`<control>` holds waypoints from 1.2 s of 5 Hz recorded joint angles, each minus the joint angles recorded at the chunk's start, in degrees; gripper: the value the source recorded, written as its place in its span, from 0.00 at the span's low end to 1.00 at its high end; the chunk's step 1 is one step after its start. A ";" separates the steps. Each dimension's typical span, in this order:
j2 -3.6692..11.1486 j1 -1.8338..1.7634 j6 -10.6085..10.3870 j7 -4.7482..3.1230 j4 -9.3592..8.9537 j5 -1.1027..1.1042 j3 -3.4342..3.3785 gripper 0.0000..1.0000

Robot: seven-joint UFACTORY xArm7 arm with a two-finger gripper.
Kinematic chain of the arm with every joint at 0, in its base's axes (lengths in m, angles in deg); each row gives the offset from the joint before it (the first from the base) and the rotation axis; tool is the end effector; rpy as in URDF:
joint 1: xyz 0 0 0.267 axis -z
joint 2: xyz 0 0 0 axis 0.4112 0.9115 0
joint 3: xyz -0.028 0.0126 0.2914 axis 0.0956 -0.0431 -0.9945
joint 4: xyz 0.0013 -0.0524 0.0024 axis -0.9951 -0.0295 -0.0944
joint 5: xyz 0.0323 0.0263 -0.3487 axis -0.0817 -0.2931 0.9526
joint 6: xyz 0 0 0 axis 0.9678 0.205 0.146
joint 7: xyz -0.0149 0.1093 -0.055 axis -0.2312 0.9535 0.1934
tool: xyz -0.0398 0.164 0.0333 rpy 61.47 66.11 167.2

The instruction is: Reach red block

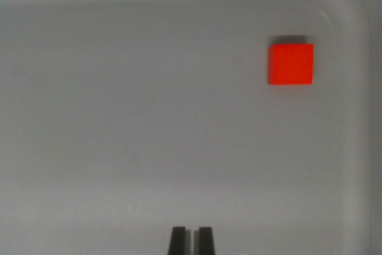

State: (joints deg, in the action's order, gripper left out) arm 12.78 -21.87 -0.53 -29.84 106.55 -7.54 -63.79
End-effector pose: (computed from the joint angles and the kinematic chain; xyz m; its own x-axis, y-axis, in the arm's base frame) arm 0.4892 -0.0378 0.2962 0.9955 -0.0433 -0.0843 -0.0388 -0.9978 0.0536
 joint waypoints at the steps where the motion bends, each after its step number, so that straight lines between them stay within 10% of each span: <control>1: 2.13 0.45 -2.26 -0.44 -0.05 0.16 0.40 0.00; 6: 6.88 1.44 -7.29 -1.42 -0.16 0.52 1.28 0.00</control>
State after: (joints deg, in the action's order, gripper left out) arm 19.67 -20.43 -7.83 -31.26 106.39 -7.02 -62.52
